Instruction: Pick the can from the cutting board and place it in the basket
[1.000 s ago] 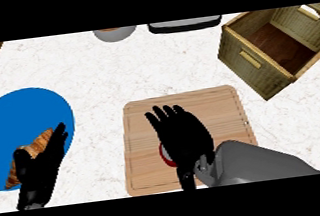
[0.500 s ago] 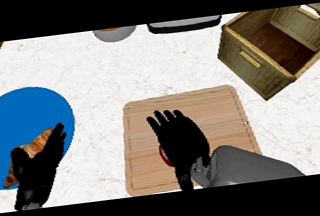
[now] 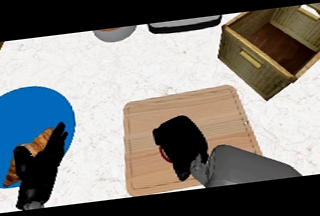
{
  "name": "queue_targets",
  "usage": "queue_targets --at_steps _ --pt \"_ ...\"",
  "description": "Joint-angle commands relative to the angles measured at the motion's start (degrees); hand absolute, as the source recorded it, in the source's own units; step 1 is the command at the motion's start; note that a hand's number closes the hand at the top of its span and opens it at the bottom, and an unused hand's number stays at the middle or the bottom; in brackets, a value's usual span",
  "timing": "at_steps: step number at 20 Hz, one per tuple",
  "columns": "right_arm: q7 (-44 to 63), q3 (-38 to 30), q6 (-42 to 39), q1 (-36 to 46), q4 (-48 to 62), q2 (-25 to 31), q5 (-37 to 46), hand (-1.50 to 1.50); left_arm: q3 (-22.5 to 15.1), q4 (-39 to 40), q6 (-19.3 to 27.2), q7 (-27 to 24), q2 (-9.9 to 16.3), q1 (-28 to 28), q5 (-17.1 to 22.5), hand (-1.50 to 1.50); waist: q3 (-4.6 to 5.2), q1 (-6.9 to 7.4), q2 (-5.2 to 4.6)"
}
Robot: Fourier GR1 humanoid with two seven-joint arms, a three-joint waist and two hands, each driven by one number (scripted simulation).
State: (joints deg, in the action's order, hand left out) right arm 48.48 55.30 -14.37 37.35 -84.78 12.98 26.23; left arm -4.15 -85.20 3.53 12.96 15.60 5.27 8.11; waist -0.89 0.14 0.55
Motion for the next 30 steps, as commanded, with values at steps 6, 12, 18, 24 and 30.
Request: queue_targets --at_steps 6,12,18,24,30 --pt "-3.4 2.4 -2.1 -2.0 -5.3 3.2 6.1 1.5 -1.0 3.9 1.2 1.5 -2.1 4.2 -1.5 0.0 0.89 -0.46 -0.38" --pt "-13.4 6.2 -2.0 -12.3 -28.2 24.9 6.7 1.5 0.7 3.6 0.8 0.2 -1.2 6.7 -0.7 0.0 0.87 -2.88 0.09" --pt "-17.7 0.4 6.1 -19.7 -42.1 39.9 10.5 1.5 1.6 2.6 0.4 1.1 -0.7 5.9 -0.2 0.0 0.81 -2.87 -0.07" --pt "-17.7 -11.1 20.4 -28.0 -49.8 28.3 -7.7 1.5 1.5 1.4 0.9 1.5 -1.2 6.2 -0.2 0.0 0.55 -4.09 -1.03" --pt "-13.9 -28.3 24.3 -27.8 -61.6 29.2 -18.4 1.5 0.8 0.3 0.7 1.7 -1.0 6.8 -1.1 0.0 0.85 -2.45 -0.6"
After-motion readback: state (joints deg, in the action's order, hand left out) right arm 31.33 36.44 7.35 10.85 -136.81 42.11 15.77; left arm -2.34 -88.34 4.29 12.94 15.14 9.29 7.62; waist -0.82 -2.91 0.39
